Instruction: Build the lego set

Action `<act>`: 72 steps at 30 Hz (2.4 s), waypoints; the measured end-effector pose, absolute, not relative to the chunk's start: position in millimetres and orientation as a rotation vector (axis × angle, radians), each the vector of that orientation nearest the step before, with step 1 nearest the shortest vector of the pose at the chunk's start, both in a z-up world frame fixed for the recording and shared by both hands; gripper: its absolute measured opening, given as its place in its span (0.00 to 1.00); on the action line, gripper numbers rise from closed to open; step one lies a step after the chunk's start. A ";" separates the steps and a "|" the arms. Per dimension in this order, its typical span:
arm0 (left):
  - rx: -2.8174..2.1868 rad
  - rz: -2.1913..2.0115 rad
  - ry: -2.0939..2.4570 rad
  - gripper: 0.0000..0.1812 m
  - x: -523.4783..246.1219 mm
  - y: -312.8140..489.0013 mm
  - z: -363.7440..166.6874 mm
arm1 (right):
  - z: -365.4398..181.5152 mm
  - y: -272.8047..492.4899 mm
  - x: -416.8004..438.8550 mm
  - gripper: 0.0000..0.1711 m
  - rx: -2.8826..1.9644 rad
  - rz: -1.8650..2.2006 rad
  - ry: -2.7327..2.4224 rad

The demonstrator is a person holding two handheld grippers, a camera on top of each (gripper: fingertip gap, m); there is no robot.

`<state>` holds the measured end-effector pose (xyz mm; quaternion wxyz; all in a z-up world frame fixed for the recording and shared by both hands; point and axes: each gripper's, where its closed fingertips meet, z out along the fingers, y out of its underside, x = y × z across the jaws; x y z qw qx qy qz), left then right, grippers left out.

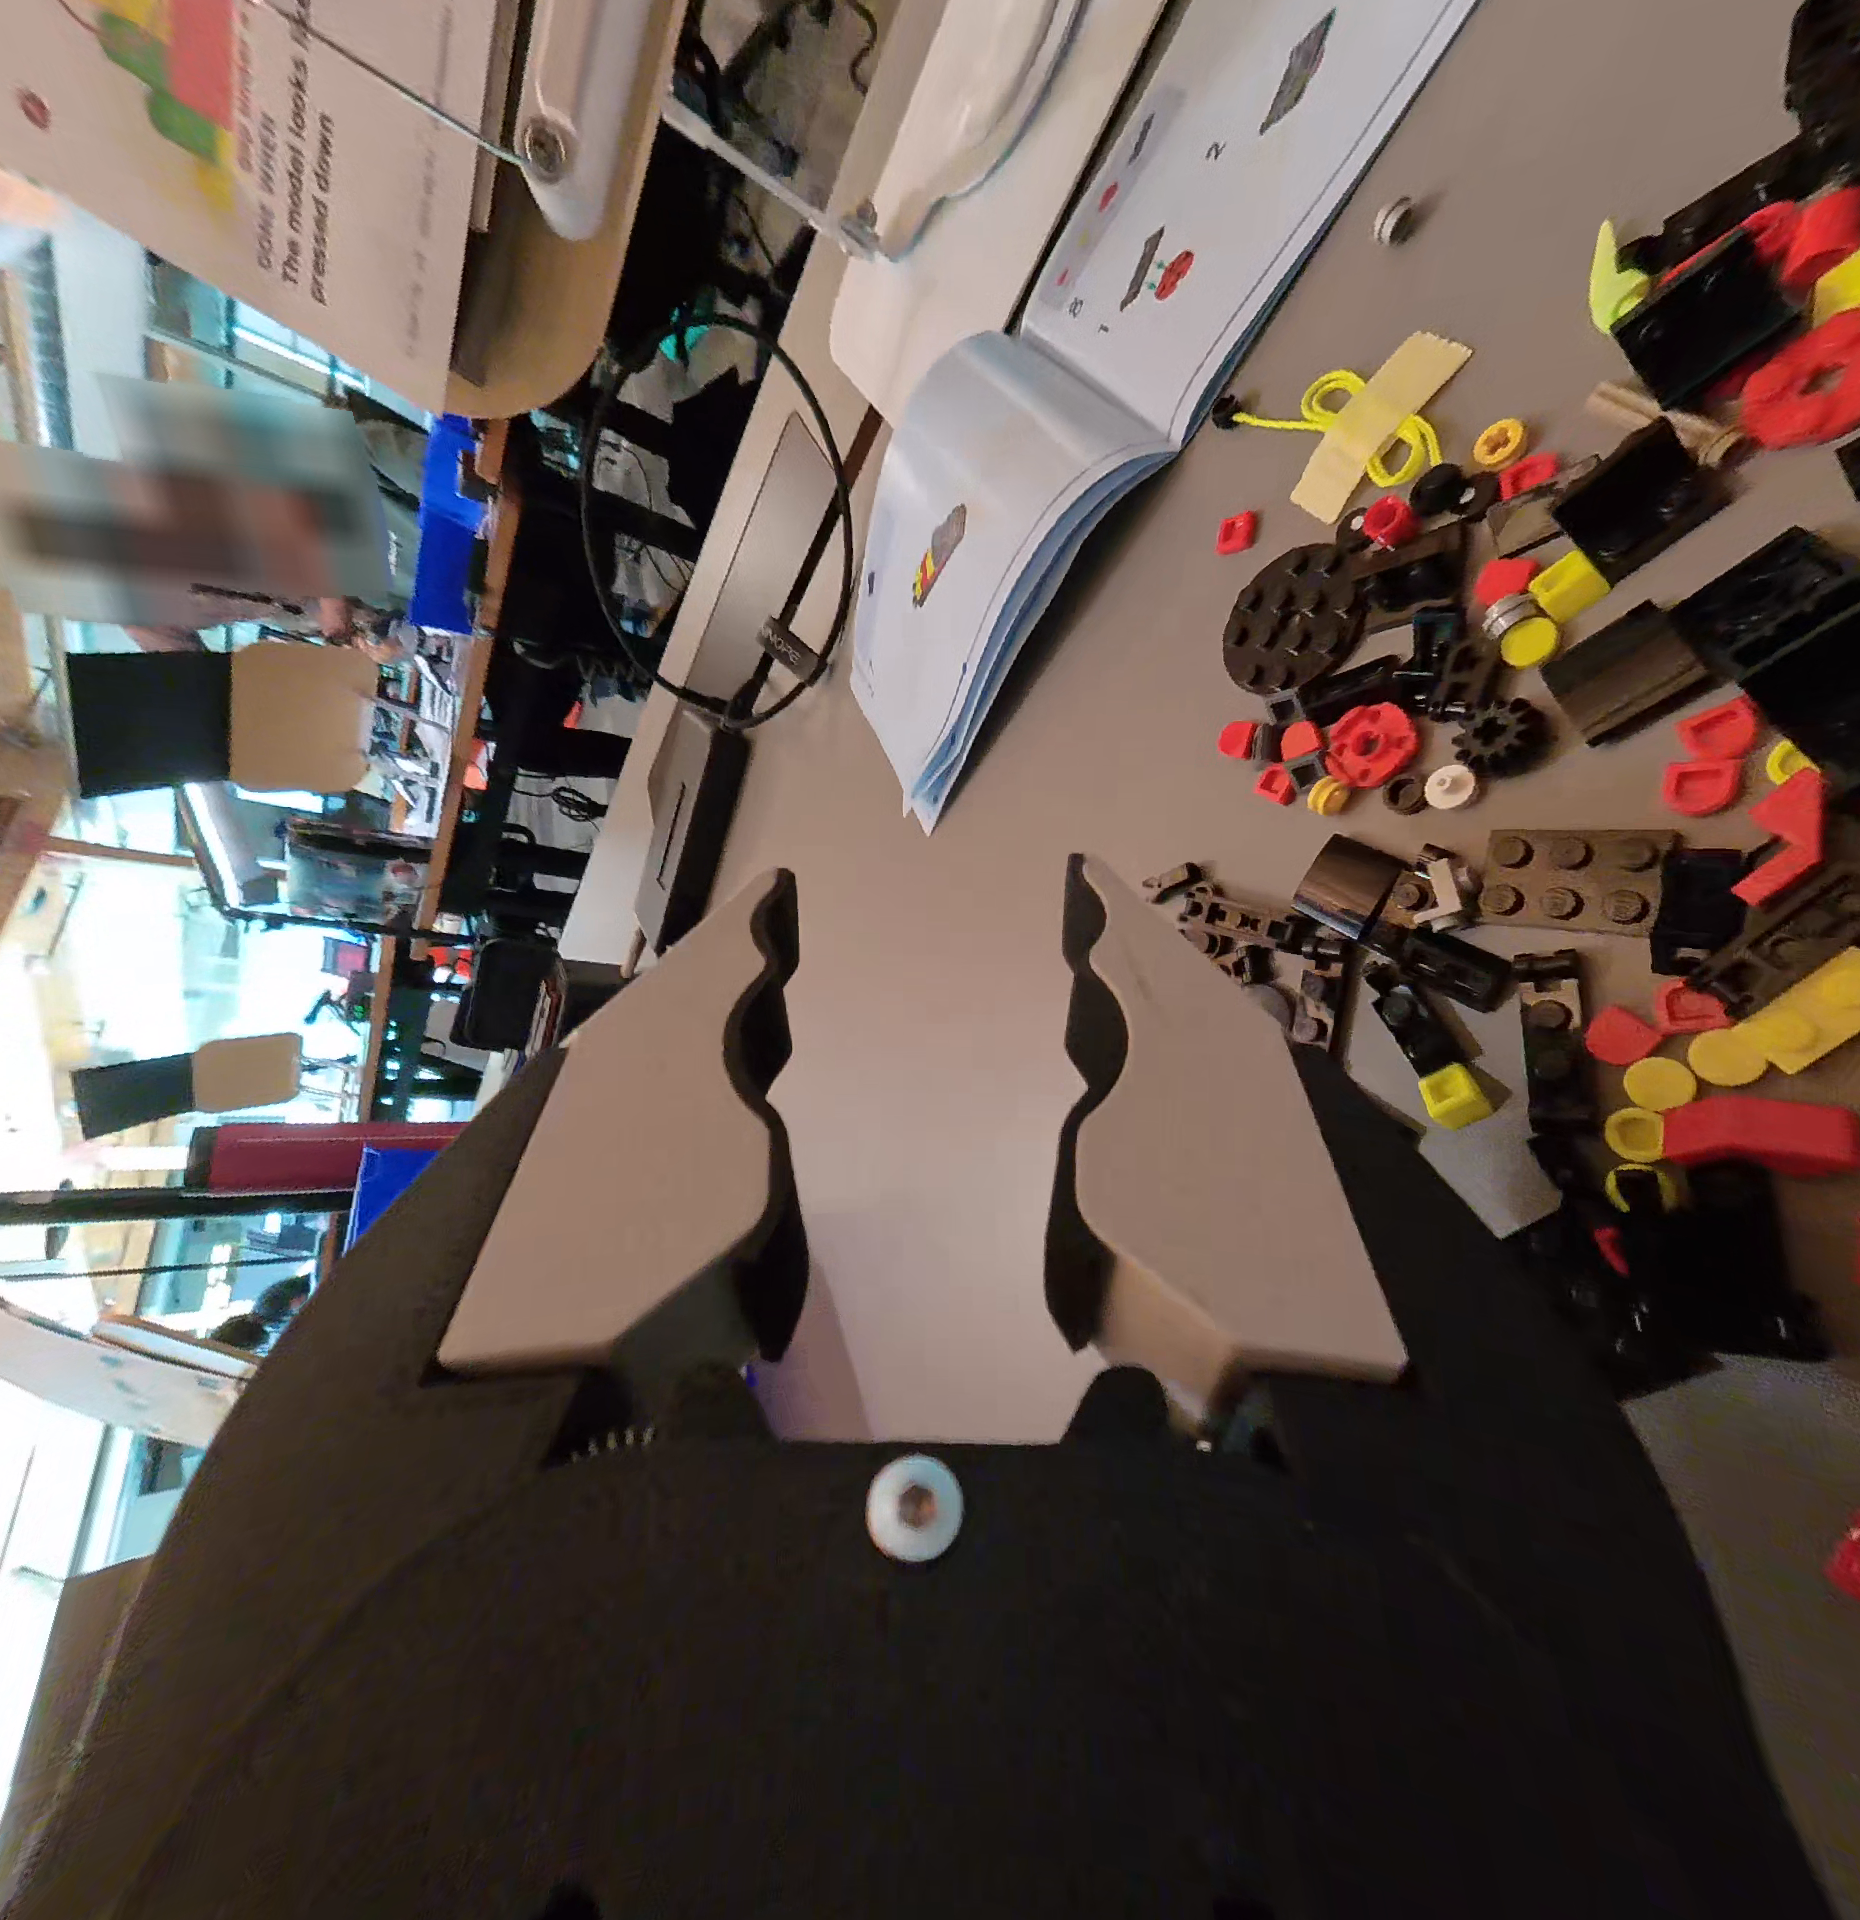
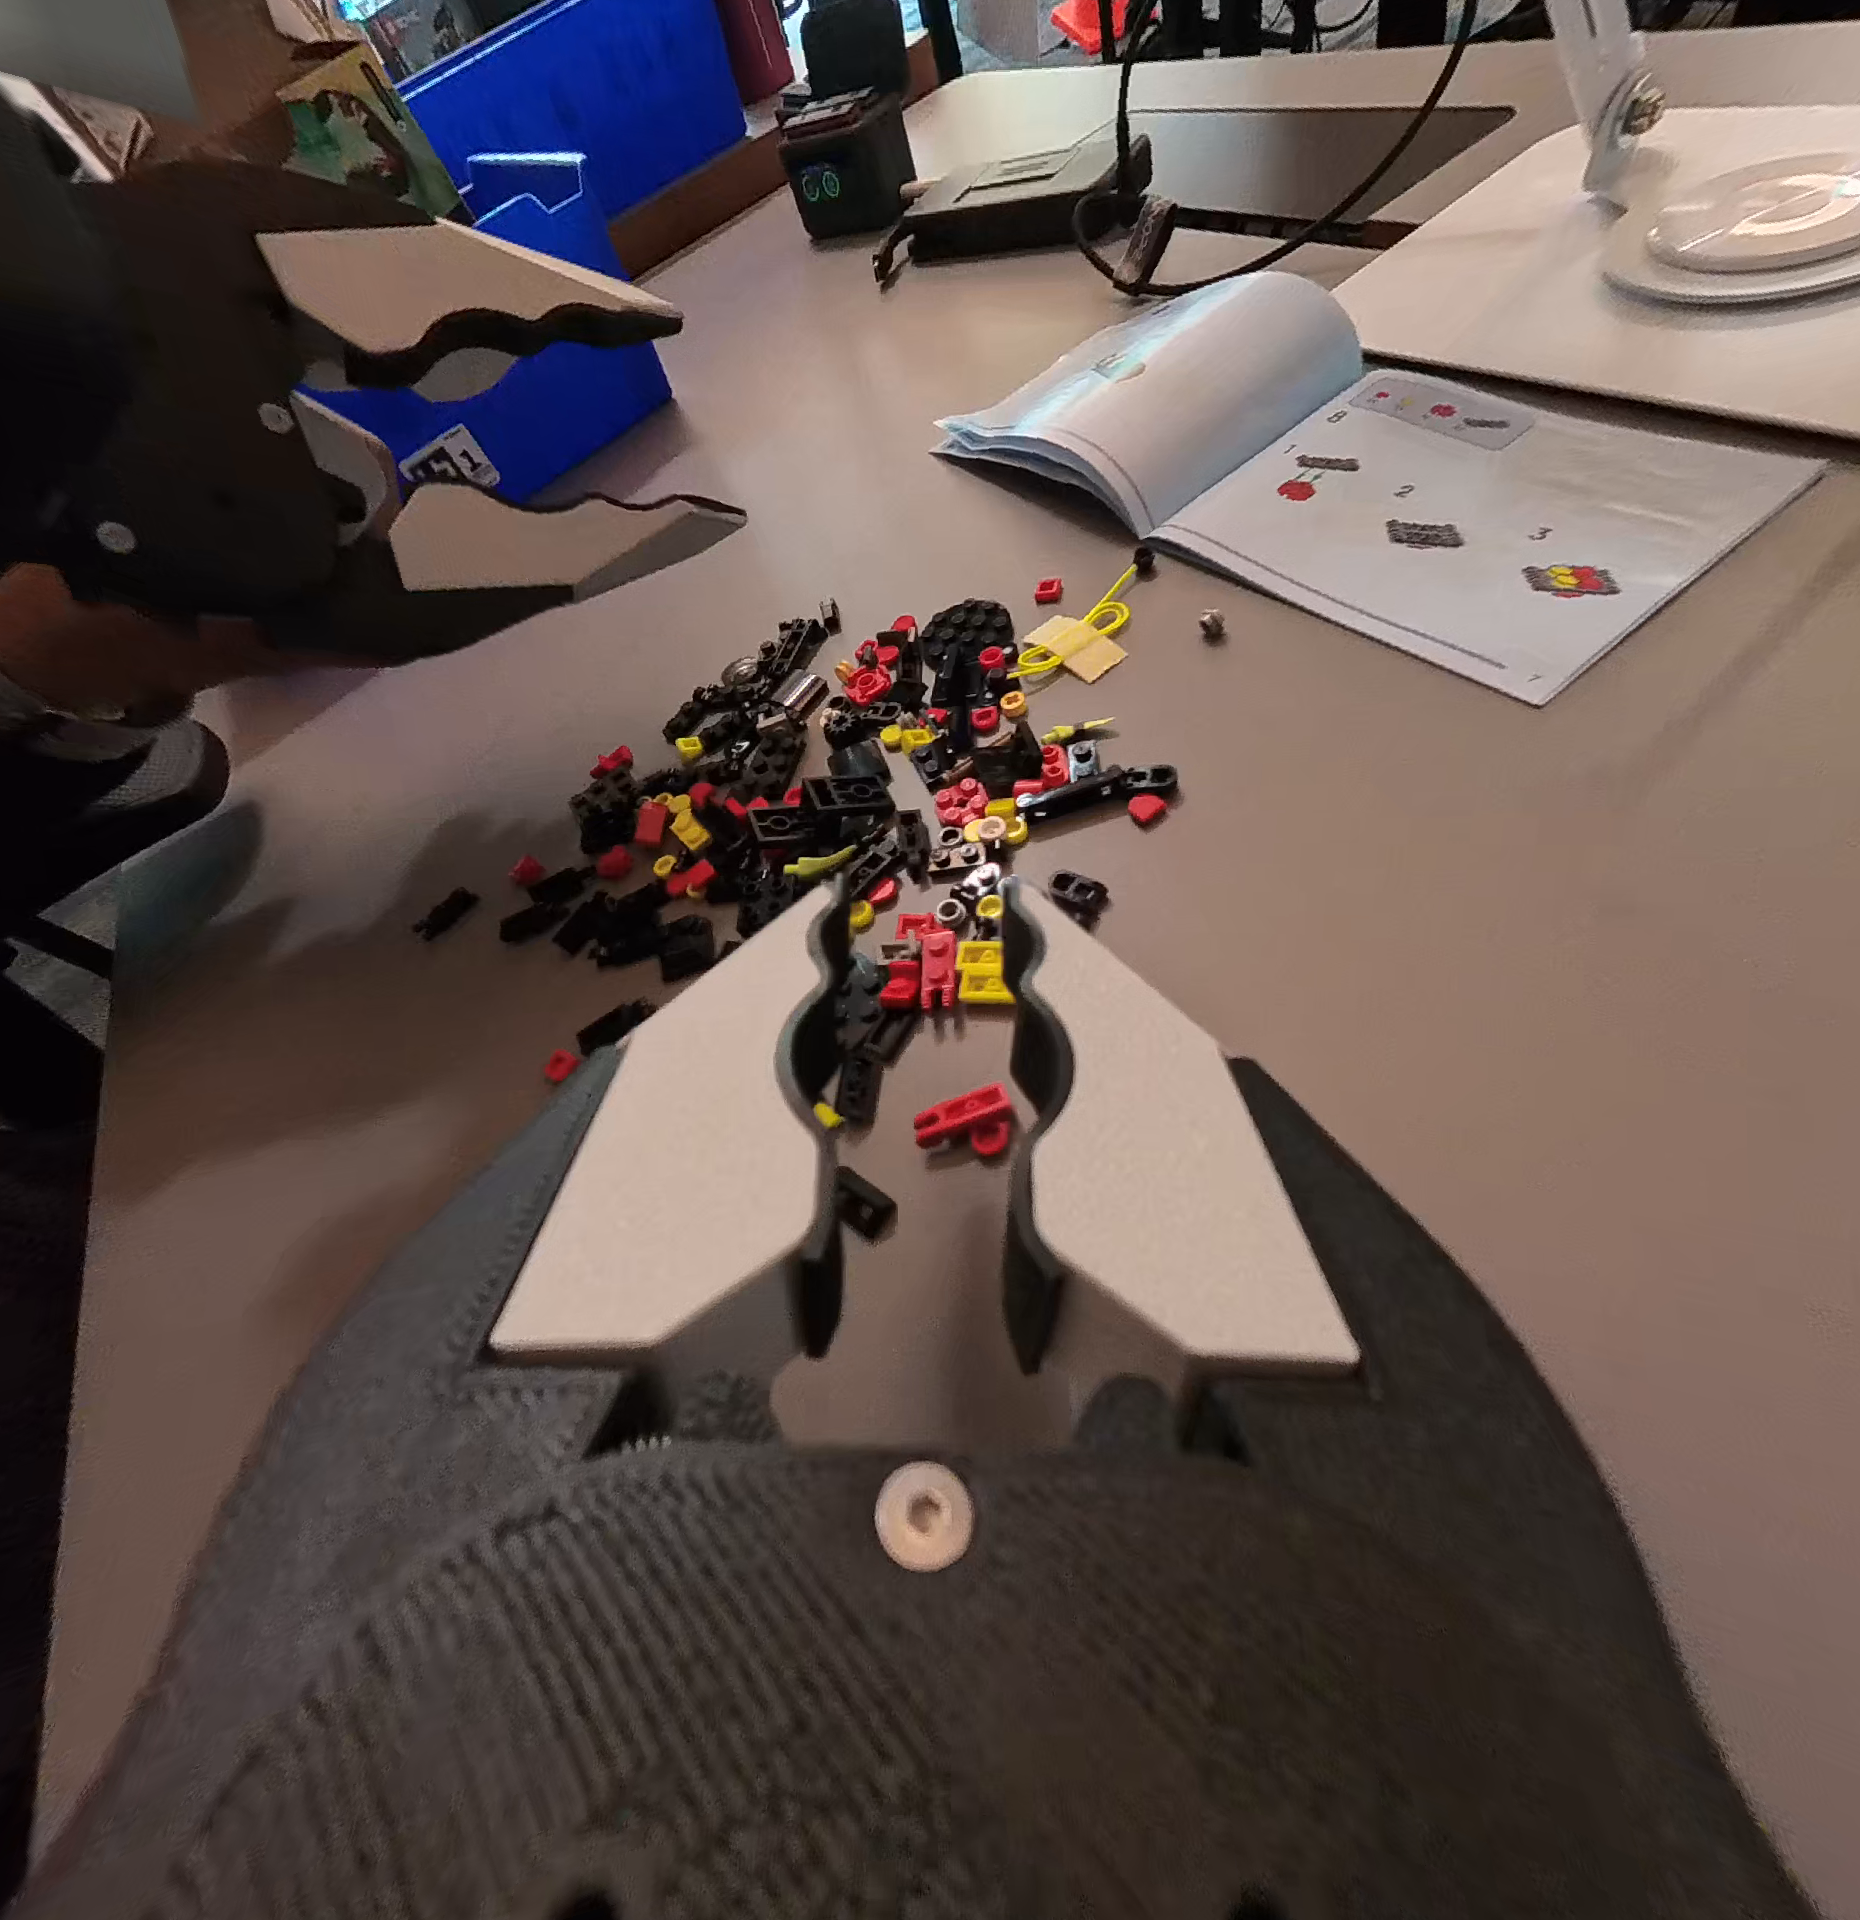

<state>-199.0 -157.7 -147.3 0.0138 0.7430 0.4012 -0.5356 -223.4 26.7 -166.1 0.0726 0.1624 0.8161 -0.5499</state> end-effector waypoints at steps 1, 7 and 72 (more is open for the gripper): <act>2.315 -1.671 1.239 0.28 -199.3 -156.8 -148.6 | -166.5 26.2 -222.2 0.16 0.489 -1.645 2.447; 2.324 -1.649 1.227 0.29 -199.5 -155.3 -158.5 | -166.9 25.3 -219.5 0.16 0.475 -1.637 2.447; 3.118 -1.053 2.218 0.00 -195.2 -110.1 -187.9 | -183.0 43.3 -249.8 0.16 0.684 -1.579 2.648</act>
